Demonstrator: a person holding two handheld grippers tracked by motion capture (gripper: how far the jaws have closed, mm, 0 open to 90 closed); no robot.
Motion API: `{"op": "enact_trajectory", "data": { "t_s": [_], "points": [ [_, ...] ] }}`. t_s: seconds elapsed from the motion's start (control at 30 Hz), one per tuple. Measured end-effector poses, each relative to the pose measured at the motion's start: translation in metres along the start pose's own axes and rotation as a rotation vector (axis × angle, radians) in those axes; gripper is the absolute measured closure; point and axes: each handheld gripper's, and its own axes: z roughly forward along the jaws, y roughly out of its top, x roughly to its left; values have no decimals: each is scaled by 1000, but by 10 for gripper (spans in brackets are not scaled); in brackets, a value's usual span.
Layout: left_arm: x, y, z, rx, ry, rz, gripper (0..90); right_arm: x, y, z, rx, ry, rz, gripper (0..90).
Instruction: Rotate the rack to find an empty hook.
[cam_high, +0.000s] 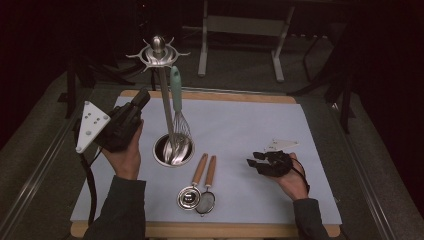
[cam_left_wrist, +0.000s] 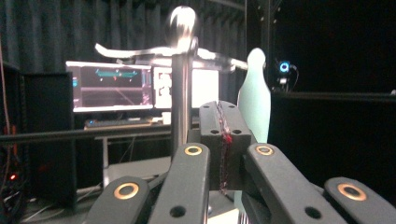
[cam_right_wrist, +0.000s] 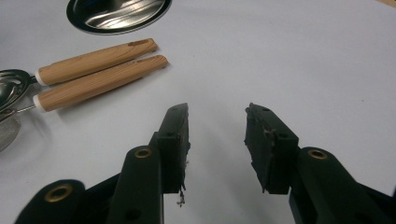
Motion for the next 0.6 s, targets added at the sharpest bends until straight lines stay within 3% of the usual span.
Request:
{"op": "enact_trajectory", "data": {
  "t_s": [0.27, 0.6],
  "points": [
    [1, 13, 14, -47, -4, -20, 900, -4, -6, 2, 7, 22, 19, 583],
    [-1, 24, 24, -52, -10, -7, 900, -5, -9, 3, 15, 22, 24, 584]
  ]
}}
